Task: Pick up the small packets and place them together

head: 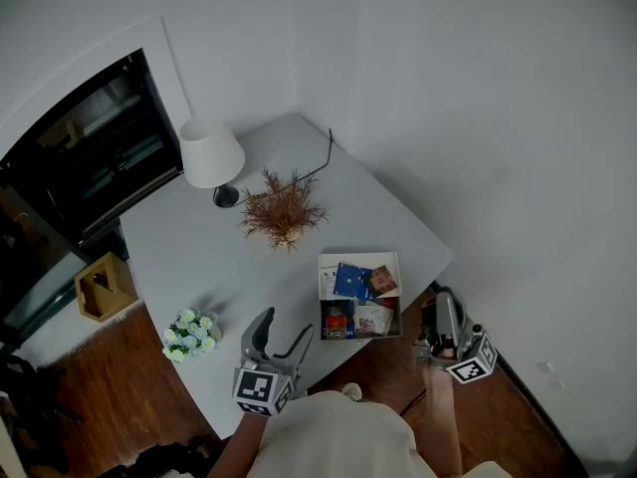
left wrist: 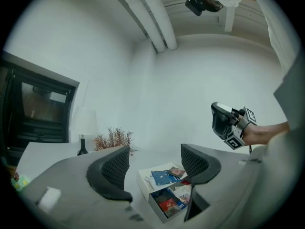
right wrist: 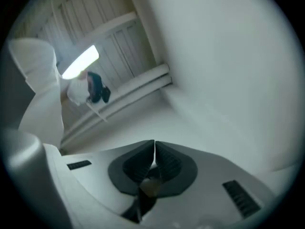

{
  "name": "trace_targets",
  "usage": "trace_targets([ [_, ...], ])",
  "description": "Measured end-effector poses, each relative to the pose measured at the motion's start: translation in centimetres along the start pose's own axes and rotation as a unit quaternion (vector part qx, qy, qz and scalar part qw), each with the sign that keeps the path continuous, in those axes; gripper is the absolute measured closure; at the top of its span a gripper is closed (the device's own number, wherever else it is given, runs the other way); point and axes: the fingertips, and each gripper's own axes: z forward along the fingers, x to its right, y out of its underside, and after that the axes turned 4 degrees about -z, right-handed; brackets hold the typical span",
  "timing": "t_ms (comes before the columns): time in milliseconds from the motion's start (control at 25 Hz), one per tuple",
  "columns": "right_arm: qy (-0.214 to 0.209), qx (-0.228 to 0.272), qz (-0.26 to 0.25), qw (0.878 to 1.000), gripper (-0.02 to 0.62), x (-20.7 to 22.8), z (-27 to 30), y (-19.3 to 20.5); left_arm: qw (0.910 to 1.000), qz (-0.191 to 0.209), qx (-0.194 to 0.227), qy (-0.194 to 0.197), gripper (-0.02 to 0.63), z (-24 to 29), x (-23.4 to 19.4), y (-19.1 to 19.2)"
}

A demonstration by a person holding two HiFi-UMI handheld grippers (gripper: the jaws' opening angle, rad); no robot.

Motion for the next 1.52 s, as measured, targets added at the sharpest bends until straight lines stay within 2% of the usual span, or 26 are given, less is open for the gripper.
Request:
trace_targets([
  [40,-0.022,0.026,0.021,0.999,0.595,-0.6,0.2,-0.6,1.0,0.0,0.001,0.003,0.279,0.1,0.2,-0.1],
  [120,-0.021,0.031,0.017,0.999,0.549,-1.0,0.6,-0.8,1.0,0.001,0.001,0.008,0.279,0.2,0.5,-0.3],
  [200,-0.001,-0.018,-0.027,0.999,0.543,-1.2,1.1,0.5,0.9999,0.002,0.002,0.01,0.279,0.2,0.8,-0.4],
  [320,0.016,-0.102,-0.091,0.991,0.543,-1.5,1.5,3.4,0.9999,0.004,0.003,0.012,0.279,0.2,0.9,-0.5],
  [400,0.009,-0.142,-0.093,0.985,0.543,-2.1,1.5,5.4,0.9999,0.007,0.005,0.014,0.279,0.2,1.1,-0.7],
  [440,0.006,-0.153,-0.077,0.985,0.49,-2.4,1.6,6.2,0.9998,0.008,0.006,0.015,0.279,0.2,1.1,-0.8],
  [480,0.001,-0.159,-0.055,0.986,0.352,-2.7,1.7,6.9,0.9998,0.009,0.007,0.016,0.279,0.2,1.1,-0.9],
  [520,-0.005,-0.164,-0.035,0.986,0.331,-3.1,1.8,7.5,0.9998,0.01,0.008,0.016,0.279,0.3,1.1,-1.0],
  [600,-0.016,-0.17,-0.011,0.985,0.331,-3.6,1.9,8.4,0.9998,0.011,0.009,0.016,0.279,0.3,1.2,-1.3],
  [720,-0.014,-0.176,-0.014,0.984,0.331,-3.4,1.6,9.0,0.9997,0.014,0.01,0.017,0.279,0.2,1.2,-1.4],
  [760,-0.012,-0.183,-0.024,0.983,0.368,-3.1,1.2,9.3,0.9997,0.015,0.01,0.016,0.279,0.2,1.2,-1.3],
  [800,-0.009,-0.195,-0.037,0.98,0.397,-2.8,0.8,9.7,0.9997,0.017,0.009,0.016,0.279,0.2,1.2,-1.3],
  [960,0.03,-0.27,-0.109,0.956,0.405,-1.2,-1.4,12.2,0.9996,0.019,0.009,0.02,0.279,0.3,1.3,-1.4],
  [1080,0.046,-0.297,-0.136,0.944,0.408,-0.6,-2.3,13.1,0.9994,0.02,0.01,0.025,0.279,0.5,1.4,-1.4],
  [1320,0.056,-0.329,-0.168,0.928,0.408,-0.2,-2.9,13.9,0.9994,0.012,0.014,0.03,0.279,0.9,1.4,-1.6],
  [1520,0.052,-0.337,-0.171,0.924,0.408,-0.4,-3.2,14.2,0.9992,0.013,0.013,0.036,0.279,1.0,1.8,-1.5],
])
